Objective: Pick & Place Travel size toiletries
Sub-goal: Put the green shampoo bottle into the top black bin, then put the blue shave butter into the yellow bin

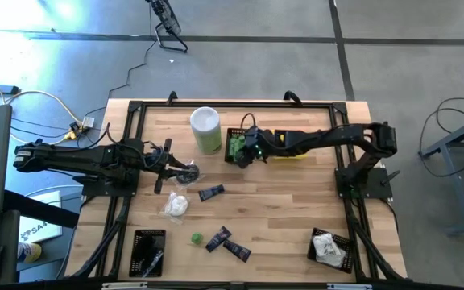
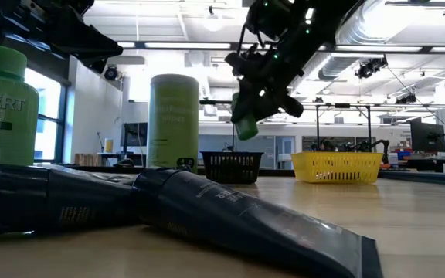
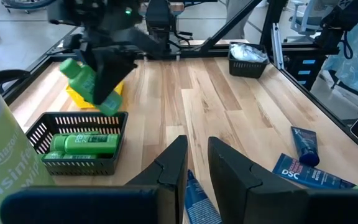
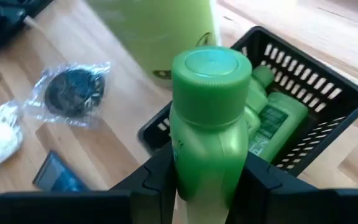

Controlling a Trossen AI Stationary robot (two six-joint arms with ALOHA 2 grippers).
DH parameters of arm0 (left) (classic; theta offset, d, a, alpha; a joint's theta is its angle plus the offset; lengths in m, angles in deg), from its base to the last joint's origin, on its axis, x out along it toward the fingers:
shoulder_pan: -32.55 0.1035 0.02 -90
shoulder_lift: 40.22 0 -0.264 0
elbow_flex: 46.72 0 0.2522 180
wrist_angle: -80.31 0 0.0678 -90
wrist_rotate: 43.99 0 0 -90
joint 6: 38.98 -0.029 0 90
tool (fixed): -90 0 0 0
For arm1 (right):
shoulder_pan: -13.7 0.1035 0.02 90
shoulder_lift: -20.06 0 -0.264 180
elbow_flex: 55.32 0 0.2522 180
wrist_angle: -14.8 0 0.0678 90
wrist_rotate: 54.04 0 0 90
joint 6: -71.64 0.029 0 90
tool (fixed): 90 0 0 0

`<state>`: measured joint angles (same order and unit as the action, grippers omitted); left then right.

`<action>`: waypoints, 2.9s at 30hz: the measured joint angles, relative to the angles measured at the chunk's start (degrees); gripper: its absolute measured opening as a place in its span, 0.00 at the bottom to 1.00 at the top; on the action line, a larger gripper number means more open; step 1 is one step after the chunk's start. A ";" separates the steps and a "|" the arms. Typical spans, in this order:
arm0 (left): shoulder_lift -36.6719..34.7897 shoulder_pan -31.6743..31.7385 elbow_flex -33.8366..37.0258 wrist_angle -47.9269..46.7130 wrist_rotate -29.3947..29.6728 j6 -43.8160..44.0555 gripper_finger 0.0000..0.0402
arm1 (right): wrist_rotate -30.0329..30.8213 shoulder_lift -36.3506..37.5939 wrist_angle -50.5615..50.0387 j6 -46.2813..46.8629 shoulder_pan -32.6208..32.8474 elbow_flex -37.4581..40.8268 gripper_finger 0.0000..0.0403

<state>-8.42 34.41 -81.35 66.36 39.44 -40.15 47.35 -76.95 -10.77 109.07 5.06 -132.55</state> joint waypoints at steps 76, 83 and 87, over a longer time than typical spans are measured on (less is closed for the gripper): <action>0.00 0.01 -0.02 -0.20 -0.07 0.17 0.15 | -11.98 1.88 13.75 -16.82 11.72 -0.02 0.35; 0.01 0.00 -0.02 -0.42 -0.06 0.27 0.15 | -11.51 1.88 18.11 -16.81 11.61 -0.02 0.35; 0.00 0.00 -0.02 -1.33 -0.06 1.97 0.15 | -11.60 1.88 18.11 -19.89 11.67 -0.02 0.35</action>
<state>-8.42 34.40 -81.37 65.03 39.39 -38.18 35.75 -75.07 7.34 89.18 16.73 -132.57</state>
